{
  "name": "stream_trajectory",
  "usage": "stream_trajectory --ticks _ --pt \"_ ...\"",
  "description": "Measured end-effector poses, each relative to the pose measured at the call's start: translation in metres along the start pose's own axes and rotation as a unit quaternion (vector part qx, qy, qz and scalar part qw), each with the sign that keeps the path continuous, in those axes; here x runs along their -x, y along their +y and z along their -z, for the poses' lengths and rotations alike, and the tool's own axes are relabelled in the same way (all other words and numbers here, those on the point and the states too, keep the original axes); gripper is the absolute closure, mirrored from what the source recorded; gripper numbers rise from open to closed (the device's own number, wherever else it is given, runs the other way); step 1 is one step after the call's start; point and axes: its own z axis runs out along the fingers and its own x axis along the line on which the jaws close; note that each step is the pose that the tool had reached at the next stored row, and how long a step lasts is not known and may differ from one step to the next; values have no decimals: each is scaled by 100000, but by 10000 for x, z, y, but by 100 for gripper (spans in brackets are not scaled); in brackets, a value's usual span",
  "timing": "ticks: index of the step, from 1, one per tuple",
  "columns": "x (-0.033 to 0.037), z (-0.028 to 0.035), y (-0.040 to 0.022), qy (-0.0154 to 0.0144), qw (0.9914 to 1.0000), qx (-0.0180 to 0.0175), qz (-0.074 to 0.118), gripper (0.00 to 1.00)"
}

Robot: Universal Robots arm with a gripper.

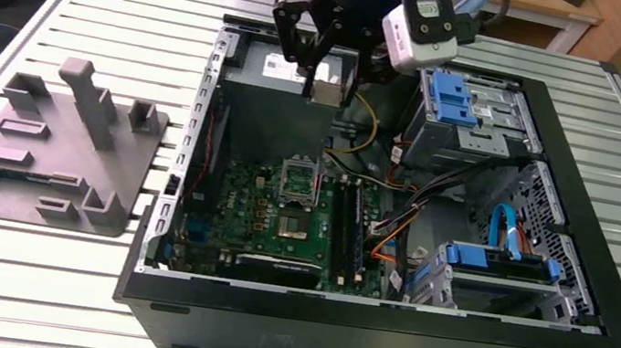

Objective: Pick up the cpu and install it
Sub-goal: 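Pick up the cpu and move it towards the insertion slot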

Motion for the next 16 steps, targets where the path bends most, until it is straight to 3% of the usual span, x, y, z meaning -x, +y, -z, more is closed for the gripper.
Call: stream_trajectory --ticks 6,16 --pt "73 3 1 6 100000 0 -1 53" --pt "92 4 1 6 100000 1 -4 53"
